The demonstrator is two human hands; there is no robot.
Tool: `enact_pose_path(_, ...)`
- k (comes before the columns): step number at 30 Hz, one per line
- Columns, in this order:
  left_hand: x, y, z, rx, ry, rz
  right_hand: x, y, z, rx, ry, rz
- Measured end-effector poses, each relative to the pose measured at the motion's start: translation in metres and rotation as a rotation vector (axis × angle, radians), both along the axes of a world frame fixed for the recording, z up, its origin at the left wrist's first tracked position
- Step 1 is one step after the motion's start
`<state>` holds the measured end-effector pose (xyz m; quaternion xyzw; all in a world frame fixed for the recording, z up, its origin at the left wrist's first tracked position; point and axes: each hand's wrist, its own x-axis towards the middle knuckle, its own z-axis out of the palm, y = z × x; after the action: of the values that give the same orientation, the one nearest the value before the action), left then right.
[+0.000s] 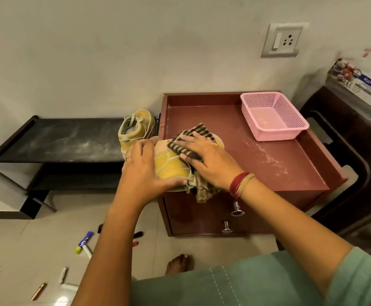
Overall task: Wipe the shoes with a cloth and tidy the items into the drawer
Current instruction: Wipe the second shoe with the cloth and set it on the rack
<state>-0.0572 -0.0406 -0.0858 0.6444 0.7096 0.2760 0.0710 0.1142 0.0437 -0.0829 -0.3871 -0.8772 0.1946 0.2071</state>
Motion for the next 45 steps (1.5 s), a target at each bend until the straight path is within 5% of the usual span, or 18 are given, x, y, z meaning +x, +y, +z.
enact_pose_path(4, -0.001, 0.001, -0.001, 0.039, 0.063, 0.006, -0.003, -0.003, 0.0, 0.016, 0.006, -0.153)
enact_pose_path(7, -0.001, 0.001, -0.003, 0.044, 0.087, 0.001, -0.009, -0.008, 0.0, 0.014, -0.006, 0.0)
enact_pose_path(11, -0.002, 0.002, -0.004, 0.036, 0.082, 0.007, -0.01, -0.002, -0.001, 0.034, -0.011, -0.186)
enact_pose_path(14, -0.001, 0.003, -0.005, 0.038, 0.077, 0.007, -0.014, -0.004, -0.002, -0.028, 0.025, -0.008)
enact_pose_path(18, -0.002, 0.004, -0.007, 0.034, 0.094, 0.007, -0.012, -0.001, 0.0, -0.01, 0.014, -0.172)
enact_pose_path(22, -0.002, 0.005, -0.007, 0.047, 0.104, 0.003, -0.017, -0.011, -0.005, -0.011, 0.032, 0.001)
enact_pose_path(26, -0.002, 0.004, -0.007, 0.05, 0.135, 0.007, -0.007, -0.002, -0.005, 0.002, 0.029, -0.202)
enact_pose_path(30, -0.002, 0.004, -0.005, 0.048, 0.138, 0.004, -0.011, -0.015, -0.003, 0.003, 0.038, 0.007)
enact_pose_path(32, -0.003, 0.004, -0.004, 0.041, 0.145, 0.011, -0.004, -0.003, -0.004, -0.011, 0.025, -0.075)
enact_pose_path(37, 0.004, 0.002, -0.004, 0.009, 0.18, 0.032, 0.018, 0.03, -0.007, -0.274, 0.538, -0.491)
enact_pose_path(45, 0.019, 0.012, -0.004, -0.065, 0.258, 0.058, 0.006, 0.009, -0.02, -0.008, 0.132, -0.084)
